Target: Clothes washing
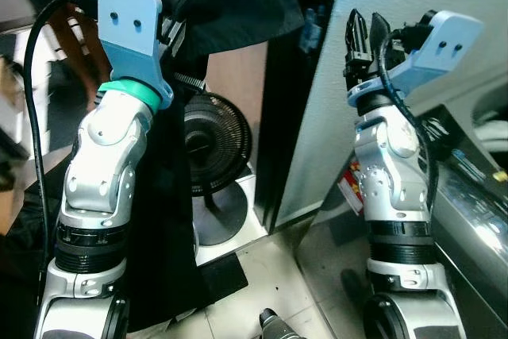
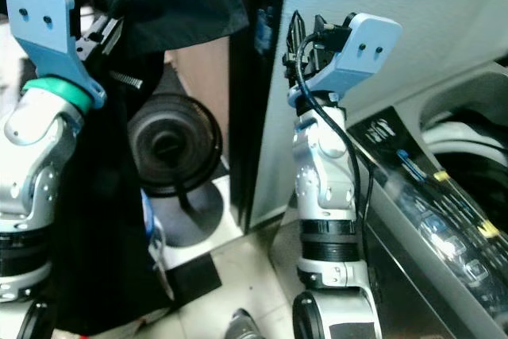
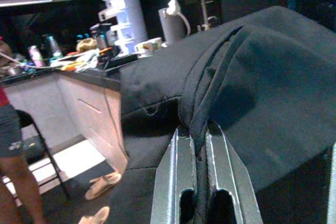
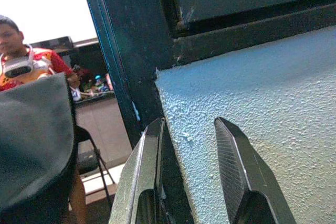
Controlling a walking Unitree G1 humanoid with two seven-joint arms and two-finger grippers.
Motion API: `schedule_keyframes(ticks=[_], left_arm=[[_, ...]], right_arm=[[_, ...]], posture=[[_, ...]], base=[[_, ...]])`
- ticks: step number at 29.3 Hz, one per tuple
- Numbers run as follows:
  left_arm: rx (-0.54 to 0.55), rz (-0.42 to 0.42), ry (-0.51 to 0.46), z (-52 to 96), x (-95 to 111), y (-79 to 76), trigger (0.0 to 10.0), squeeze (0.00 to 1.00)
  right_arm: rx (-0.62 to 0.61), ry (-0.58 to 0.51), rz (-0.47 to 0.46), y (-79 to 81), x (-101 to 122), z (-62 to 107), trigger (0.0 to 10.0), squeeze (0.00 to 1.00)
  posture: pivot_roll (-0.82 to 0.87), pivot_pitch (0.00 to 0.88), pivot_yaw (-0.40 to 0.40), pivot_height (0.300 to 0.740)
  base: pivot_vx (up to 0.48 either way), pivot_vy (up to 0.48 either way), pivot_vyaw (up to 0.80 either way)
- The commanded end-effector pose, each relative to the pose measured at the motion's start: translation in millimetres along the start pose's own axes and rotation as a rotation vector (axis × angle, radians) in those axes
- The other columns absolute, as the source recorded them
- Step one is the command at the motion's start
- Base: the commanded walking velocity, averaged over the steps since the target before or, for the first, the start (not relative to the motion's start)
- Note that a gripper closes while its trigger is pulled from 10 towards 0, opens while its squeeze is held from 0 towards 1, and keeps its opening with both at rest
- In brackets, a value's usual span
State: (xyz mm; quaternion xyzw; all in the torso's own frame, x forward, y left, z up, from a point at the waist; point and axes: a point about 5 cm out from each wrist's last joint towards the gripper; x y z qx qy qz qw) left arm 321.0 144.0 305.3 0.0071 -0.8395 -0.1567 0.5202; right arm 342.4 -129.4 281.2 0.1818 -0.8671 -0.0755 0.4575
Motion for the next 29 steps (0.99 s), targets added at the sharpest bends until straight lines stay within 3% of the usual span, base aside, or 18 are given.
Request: schedule_keyframes(ticks=[1, 12, 14, 15, 17, 18, 19, 22, 29], left_arm=[[-0.001, -0.007, -0.004, 0.2, 1, 0.8, 10.0, 0.00], [-0.011, -0.017, 0.020, 9.7, -6, 2.7, 10.0, 0.00], [-0.027, -0.029, 0.032, 25.1, -9, -0.3, 10.0, 0.00], [-0.027, -0.029, 0.032, 25.1, -9, -0.3, 10.0, 0.00], [-0.047, -0.032, 0.068, 43.6, -14, -6.1, 10.0, 0.00], [-0.047, -0.032, 0.068, 43.6, -14, -6.1, 10.0, 0.00], [-0.051, -0.044, 0.105, 58.6, -19, -8.8, 10.0, 0.00], [-0.050, -0.071, 0.125, 68.0, -21, -7.0, 10.0, 0.00], [-0.020, -0.094, 0.130, 66.5, -22, 3.3, 10.0, 0.00]], right_arm=[[0.004, -0.004, -0.002, 1.1, 1, 0.9, 10.0, 0.00], [0.054, 0.006, 0.023, 5.9, -5, 10.9, 10.0, 0.00], [0.081, 0.011, 0.011, 10.3, -7, 26.5, 10.0, 0.00], [0.081, 0.011, 0.011, 10.3, -7, 26.5, 10.0, 0.00], [0.089, 0.022, -0.015, 13.8, -8, 44.5, 10.0, 0.00], [0.089, 0.022, -0.015, 13.8, -8, 44.5, 10.0, 0.00], [0.091, 0.035, -0.027, 15.9, -8, 57.9, 10.0, 0.00], [0.097, 0.049, -0.032, 16.8, -9, 64.9, 10.0, 0.00], [0.113, 0.048, -0.031, 17.8, -10, 63.1, 10.0, 0.00]], posture=[[0.01, 0.000, 0.059, 0.740], [0.02, 0.000, 0.069, 0.740], [0.03, 0.000, 0.073, 0.740], [0.03, 0.000, 0.073, 0.740], [0.04, 0.000, 0.082, 0.740], [0.04, 0.000, 0.082, 0.740], [0.04, 0.000, 0.091, 0.740], [0.04, 0.000, 0.093, 0.740], [0.05, 0.000, 0.091, 0.740]], base=[[0.000, 0.000, -0.80], [0.000, 0.000, -0.80], [0.000, 0.000, -0.80], [0.000, 0.000, -0.80], [0.000, 0.000, -0.79], [0.000, 0.000, -0.79], [0.000, 0.000, -0.79], [0.000, 0.000, -0.79], [0.000, 0.000, -0.79]])
Point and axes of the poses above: a point about 5 cm out from each wrist's last joint towards the gripper, its own z axis pointing back from the gripper into the wrist, its own x axis along the axis of the wrist's last joint, y = z × x, and after that the axes turned 4 degrees about -z, right-handed
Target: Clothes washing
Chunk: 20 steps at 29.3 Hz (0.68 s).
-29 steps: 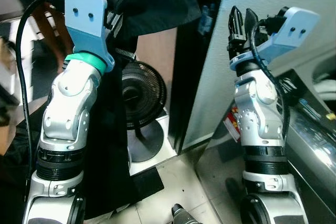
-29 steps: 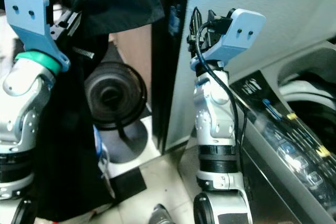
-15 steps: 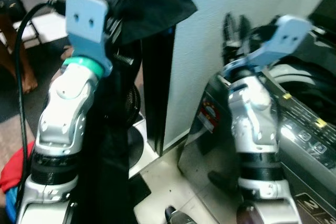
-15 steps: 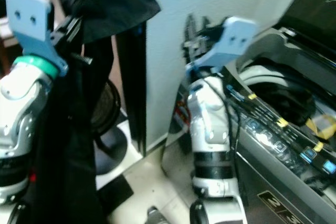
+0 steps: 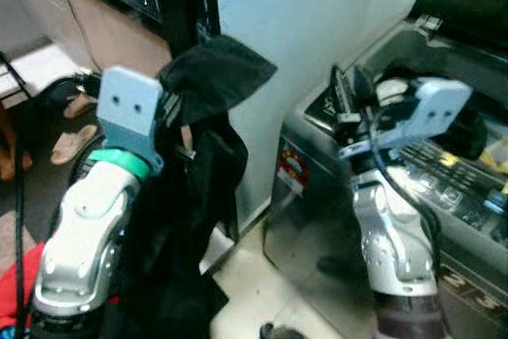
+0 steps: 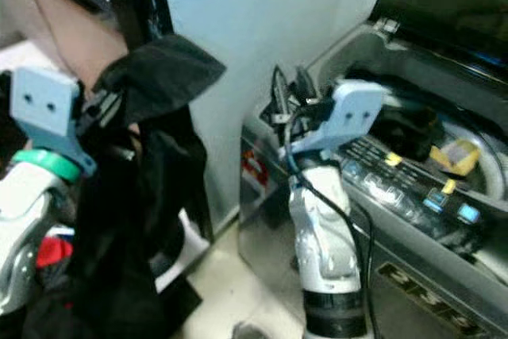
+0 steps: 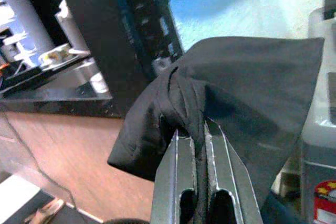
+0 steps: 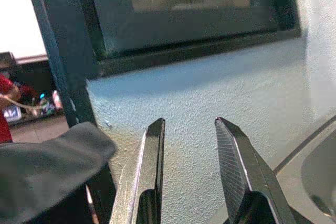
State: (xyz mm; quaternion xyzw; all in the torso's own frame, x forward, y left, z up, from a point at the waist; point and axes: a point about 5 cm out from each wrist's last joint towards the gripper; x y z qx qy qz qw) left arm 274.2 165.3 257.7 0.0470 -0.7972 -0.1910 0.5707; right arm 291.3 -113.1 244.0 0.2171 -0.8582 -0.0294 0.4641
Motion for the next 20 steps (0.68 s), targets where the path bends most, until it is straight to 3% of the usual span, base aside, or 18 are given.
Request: schedule_keyframes(ticks=[1, 10, 20], left_arm=[[0.036, -0.014, -0.022, -4.2, 3, 11.0, 10.0, 0.00], [0.053, -0.010, -0.065, -12.7, 14, 11.8, 10.0, 0.00], [0.051, 0.002, -0.097, -21.6, 21, 10.3, 10.0, 0.00]], right_arm=[[0.025, -0.018, -0.005, 3.3, 1, -7.5, 10.0, 0.00], [0.052, -0.086, 0.008, 11.3, 16, -27.8, 10.0, 0.00], [0.053, -0.130, 0.022, 8.8, 26, -41.4, 10.0, 0.00]], posture=[[0.05, 0.000, 0.088, 0.740], [0.05, 0.000, 0.087, 0.740], [0.05, 0.000, 0.083, 0.740]], base=[[0.000, 0.000, -0.79], [0.000, 0.000, -0.79], [0.000, 0.000, -0.79]])
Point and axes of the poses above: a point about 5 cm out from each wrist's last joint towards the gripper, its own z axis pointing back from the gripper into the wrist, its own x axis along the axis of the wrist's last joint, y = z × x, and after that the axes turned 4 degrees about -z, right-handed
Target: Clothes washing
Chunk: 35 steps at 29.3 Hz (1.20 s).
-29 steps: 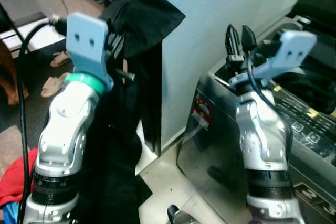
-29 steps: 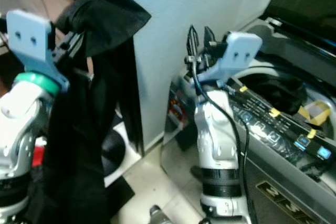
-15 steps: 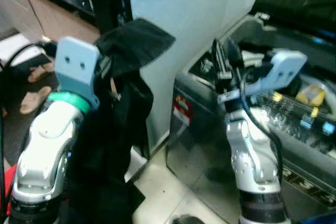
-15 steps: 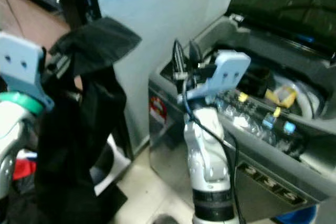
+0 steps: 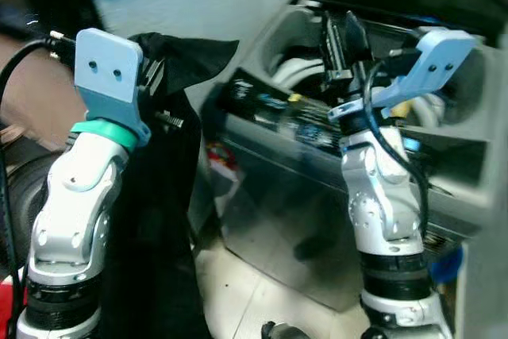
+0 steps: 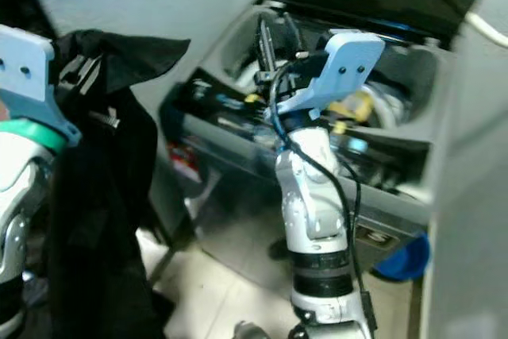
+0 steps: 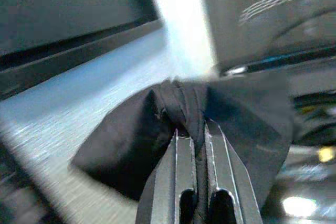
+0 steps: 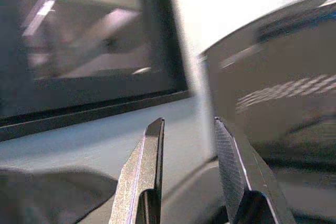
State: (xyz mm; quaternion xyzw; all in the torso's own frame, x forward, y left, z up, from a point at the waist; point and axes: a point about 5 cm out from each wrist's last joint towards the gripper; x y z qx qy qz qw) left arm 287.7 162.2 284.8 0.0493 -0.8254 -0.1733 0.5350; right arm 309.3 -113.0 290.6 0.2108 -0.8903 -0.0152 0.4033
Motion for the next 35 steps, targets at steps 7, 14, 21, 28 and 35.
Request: schedule_keyframes(ticks=[7, 14, 21, 28, 35], left_arm=[[0.020, 0.010, -0.014, -4.4, 2, 2.7, 10.0, 0.00], [0.024, 0.011, -0.017, -5.5, 3, 3.1, 10.0, 0.00], [0.038, 0.018, -0.020, -8.2, 3, 4.7, 10.0, 0.00], [0.038, 0.013, -0.019, -9.2, 3, 5.4, 10.0, 0.00], [0.038, 0.006, -0.016, -9.2, 2, 6.0, 10.0, 0.00]], right_arm=[[-0.057, 0.009, -0.056, -6.4, -4, -1.8, 10.0, 0.00], [-0.088, 0.013, -0.084, -10.3, -5, -2.6, 10.0, 0.00], [-0.134, 0.020, -0.112, -17.4, -7, -4.5, 10.0, 0.00], [-0.103, 0.031, -0.077, -12.3, -10, -4.2, 10.0, 0.00], [-0.100, 0.034, -0.074, -12.0, -10, -4.2, 10.0, 0.00]], posture=[[0.05, 0.000, 0.080, 0.740], [0.05, 0.000, 0.079, 0.740], [0.05, 0.000, 0.077, 0.740], [0.05, 0.000, 0.079, 0.740], [0.05, 0.000, 0.079, 0.740]], base=[[0.000, 0.000, -0.79], [0.000, 0.000, -0.79], [0.000, 0.343, -0.59], [0.000, 0.480, 0.00], [0.000, 0.206, 0.00]])
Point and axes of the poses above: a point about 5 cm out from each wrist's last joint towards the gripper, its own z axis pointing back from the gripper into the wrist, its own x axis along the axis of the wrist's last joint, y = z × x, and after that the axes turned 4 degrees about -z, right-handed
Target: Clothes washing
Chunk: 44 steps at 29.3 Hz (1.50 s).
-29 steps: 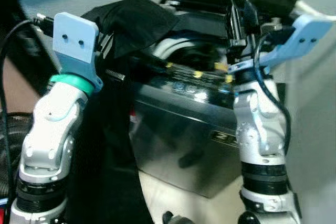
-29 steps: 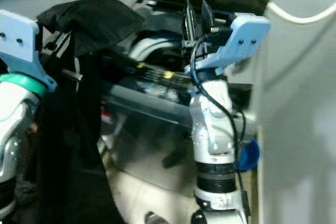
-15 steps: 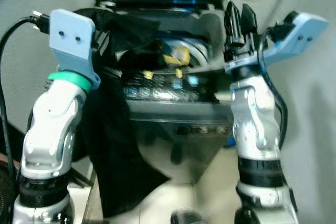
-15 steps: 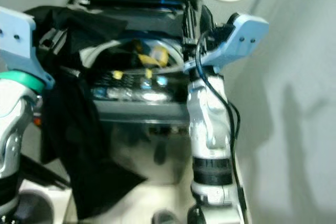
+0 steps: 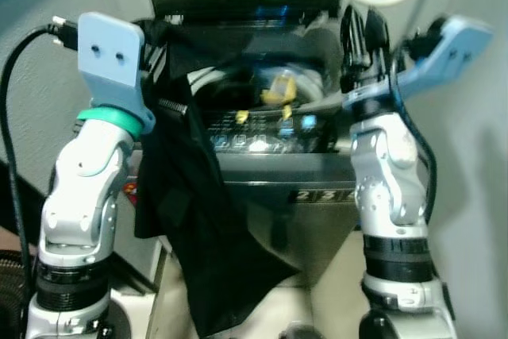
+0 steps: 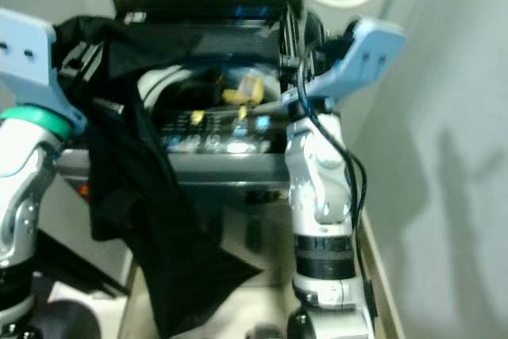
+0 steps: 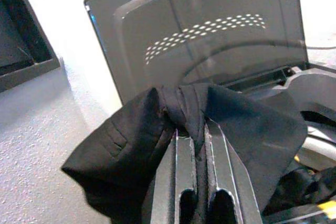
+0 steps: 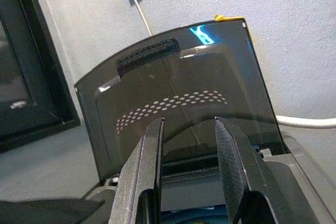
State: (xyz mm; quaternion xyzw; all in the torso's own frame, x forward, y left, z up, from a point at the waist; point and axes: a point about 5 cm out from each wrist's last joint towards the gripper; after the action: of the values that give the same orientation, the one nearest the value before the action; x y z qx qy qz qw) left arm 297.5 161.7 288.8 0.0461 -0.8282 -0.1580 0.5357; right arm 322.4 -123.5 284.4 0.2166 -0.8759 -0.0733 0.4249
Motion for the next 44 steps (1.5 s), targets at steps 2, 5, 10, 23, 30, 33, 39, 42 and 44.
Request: schedule_keyframes(ticks=[2, 5, 10, 23, 30, 33, 39, 42, 44], left_arm=[[0.015, -0.020, -0.014, 1.3, 2, 4.1, 10.0, 0.00], [0.015, -0.025, -0.023, 0.0, 4, 3.7, 10.0, 0.00], [0.015, -0.133, -0.117, -9.1, 15, 1.0, 10.0, 0.00], [-0.064, -0.250, -0.448, -97.9, 79, -21.0, 10.0, 0.00], [0.123, -0.707, -0.740, -119.5, 153, -13.4, 10.0, 0.00], [0.266, -0.945, -0.865, -118.8, 167, -5.7, 10.0, 0.00], [0.237, -0.912, -0.593, -128.4, 110, 19.9, 10.0, 0.00], [0.148, -0.655, -0.364, -129.0, 64, 27.0, 10.0, 0.00], [0.146, -0.596, -0.315, -128.7, 54, 28.4, 10.0, 0.00]], right_arm=[[0.009, 0.010, -0.010, 3.4, -3, -0.1, 10.0, 0.00], [0.025, 0.013, 0.011, 4.5, -3, 0.1, 10.0, 0.00], [0.092, 0.017, 0.058, 10.9, -4, -0.1, 10.0, 0.00], [0.528, 0.064, -0.087, 46.5, 14, -3.3, 10.0, 0.00], [0.835, 0.278, -0.149, 57.9, 0, 38.5, 10.0, 0.00], [0.889, 0.331, -0.161, 61.6, -7, 51.6, 10.0, 0.00], [0.933, 0.406, -0.130, 65.4, -20, 61.1, 10.0, 0.00], [0.910, 0.465, 0.052, 63.0, -42, 57.9, 10.0, 0.00], [0.905, 0.475, 0.097, 63.7, -49, 56.0, 10.0, 0.00]], posture=[[0.05, 0.000, 0.078, 0.740], [0.05, 0.000, 0.077, 0.740], [0.05, 0.000, 0.070, 0.740], [0.00, 0.000, 0.064, 0.740], [-0.02, 0.000, 0.078, 0.740], [-0.02, 0.000, 0.080, 0.740], [-0.01, 0.000, 0.067, 0.740], [0.00, 0.000, 0.055, 0.740], [0.00, 0.000, 0.055, 0.740]], base=[[0.000, 0.000, 0.00], [0.000, 0.000, 0.00], [0.000, 0.000, 0.00], [0.000, 0.000, 0.00], [0.000, 0.000, 0.00], [0.000, 0.000, 0.00], [0.000, 0.000, 0.00], [0.000, 0.000, 0.00], [0.000, 0.000, 0.00]])
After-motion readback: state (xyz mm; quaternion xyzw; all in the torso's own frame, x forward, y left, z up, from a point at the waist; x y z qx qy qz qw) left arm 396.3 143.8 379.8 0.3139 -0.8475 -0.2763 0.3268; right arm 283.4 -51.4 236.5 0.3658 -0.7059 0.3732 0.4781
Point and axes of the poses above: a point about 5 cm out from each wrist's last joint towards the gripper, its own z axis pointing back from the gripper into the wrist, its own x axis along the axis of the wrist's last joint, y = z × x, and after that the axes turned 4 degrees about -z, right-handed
